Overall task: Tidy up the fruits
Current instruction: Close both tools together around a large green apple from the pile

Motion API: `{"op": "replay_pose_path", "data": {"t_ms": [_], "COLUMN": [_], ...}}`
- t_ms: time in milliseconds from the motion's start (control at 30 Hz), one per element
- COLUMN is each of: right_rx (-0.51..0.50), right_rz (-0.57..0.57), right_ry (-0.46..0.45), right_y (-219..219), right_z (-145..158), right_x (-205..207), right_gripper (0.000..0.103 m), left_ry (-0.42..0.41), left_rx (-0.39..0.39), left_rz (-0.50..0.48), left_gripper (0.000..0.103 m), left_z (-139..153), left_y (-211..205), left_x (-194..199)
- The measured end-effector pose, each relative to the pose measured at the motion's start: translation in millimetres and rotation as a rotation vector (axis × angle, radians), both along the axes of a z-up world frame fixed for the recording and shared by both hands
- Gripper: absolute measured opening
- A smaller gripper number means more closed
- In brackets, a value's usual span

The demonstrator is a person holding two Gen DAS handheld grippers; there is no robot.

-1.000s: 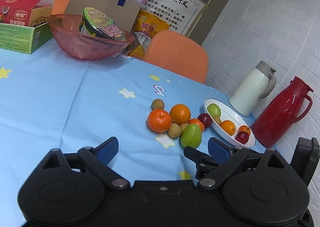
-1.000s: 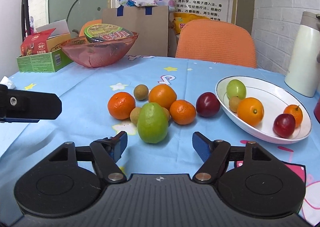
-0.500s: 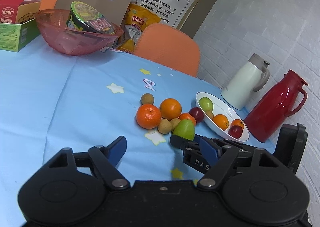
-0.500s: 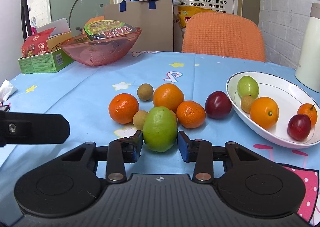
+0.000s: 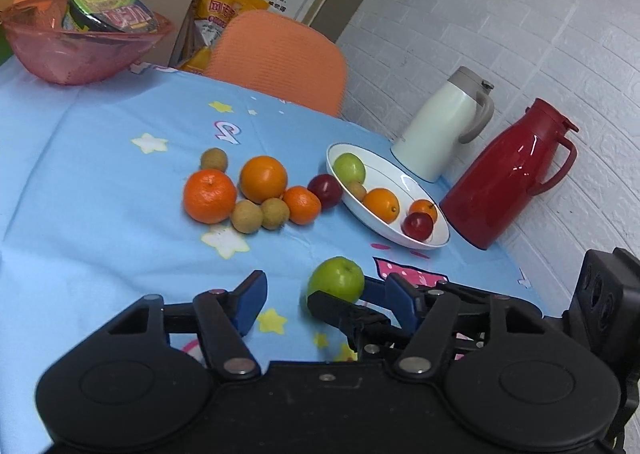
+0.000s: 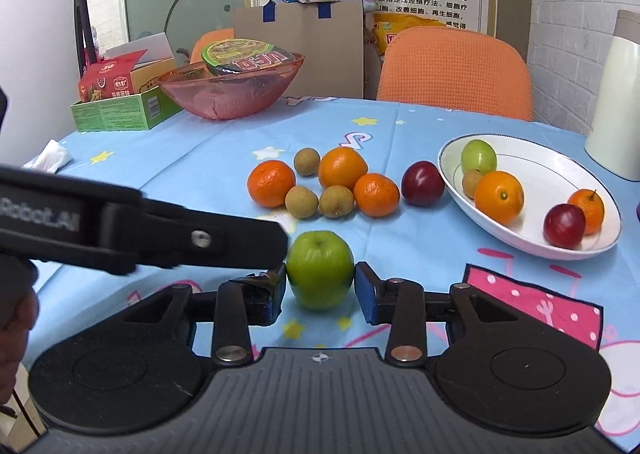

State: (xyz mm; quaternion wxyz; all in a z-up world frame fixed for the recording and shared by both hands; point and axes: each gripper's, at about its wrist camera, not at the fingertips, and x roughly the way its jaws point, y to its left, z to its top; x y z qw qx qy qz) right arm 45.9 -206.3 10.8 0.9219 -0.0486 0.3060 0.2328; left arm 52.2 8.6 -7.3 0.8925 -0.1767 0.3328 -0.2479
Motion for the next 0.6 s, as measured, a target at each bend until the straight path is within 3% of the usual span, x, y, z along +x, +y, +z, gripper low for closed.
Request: {"op": "replay_pose_path", "data": {"t_ms": [200, 600], "right_rx": [-0.003, 0.042], "right_rz": [0.01, -0.014], "right_ry": [-0.013, -0.005], "right_y": [1, -4], "right_z": [-1, -7], "right_x": [0, 5], "right_gripper": [0.065, 0.066], "left_ry": [0.055, 0.074], "left_rx": [-0.027, -0.007], "left_rz": [-0.023, -0.041], "left_gripper": [0.072, 0.072], "left_z": [-9, -14], "left_y": [-11, -26], "left_x": [11, 32]}}
